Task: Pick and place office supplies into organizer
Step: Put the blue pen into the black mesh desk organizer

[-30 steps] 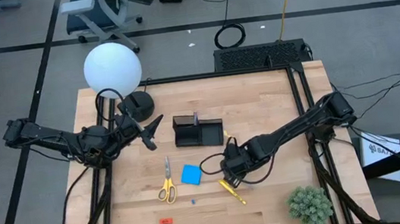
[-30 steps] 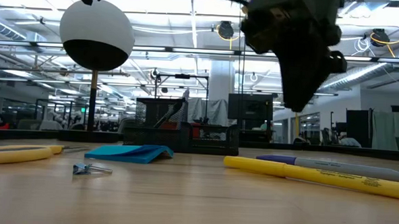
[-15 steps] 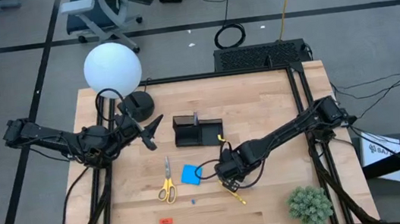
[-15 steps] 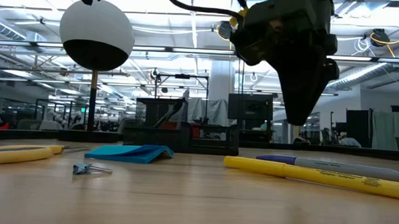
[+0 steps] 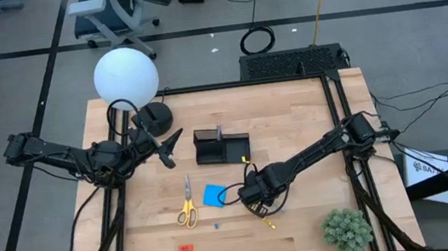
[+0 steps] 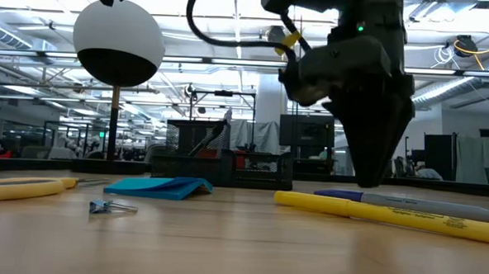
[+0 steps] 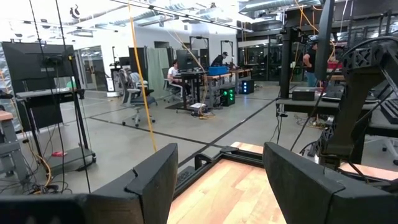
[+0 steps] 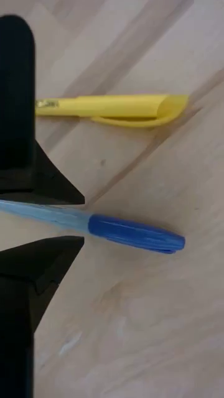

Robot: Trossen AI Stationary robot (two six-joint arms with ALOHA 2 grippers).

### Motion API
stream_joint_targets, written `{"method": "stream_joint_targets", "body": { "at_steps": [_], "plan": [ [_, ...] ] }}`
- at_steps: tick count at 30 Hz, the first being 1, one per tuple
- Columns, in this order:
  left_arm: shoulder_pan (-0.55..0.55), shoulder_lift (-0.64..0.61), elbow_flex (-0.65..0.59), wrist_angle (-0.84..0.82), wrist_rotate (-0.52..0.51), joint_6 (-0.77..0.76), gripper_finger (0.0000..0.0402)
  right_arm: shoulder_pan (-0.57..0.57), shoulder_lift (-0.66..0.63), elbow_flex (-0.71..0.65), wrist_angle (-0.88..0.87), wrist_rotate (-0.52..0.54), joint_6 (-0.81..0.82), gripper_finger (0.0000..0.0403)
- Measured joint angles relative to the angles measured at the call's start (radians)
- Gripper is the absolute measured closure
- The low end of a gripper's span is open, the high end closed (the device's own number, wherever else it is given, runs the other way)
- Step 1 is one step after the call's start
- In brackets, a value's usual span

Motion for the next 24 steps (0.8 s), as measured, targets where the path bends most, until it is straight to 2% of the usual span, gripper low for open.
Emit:
{"method": "stream_joint_targets", "body": {
  "at_steps": [16, 24],
  "plan": [
    [0.000, 0.000, 0.000, 0.000, 0.000, 0.000, 0.0158, -0.032, 0.066, 0.001, 0.063, -0.030, -0.045, 0.0325],
    [0.000, 0.000, 0.000, 0.000, 0.000, 0.000, 0.0158, -0.032, 0.067, 0.002, 0.054, -0.029, -0.091, 0.0362]
  ]
}}
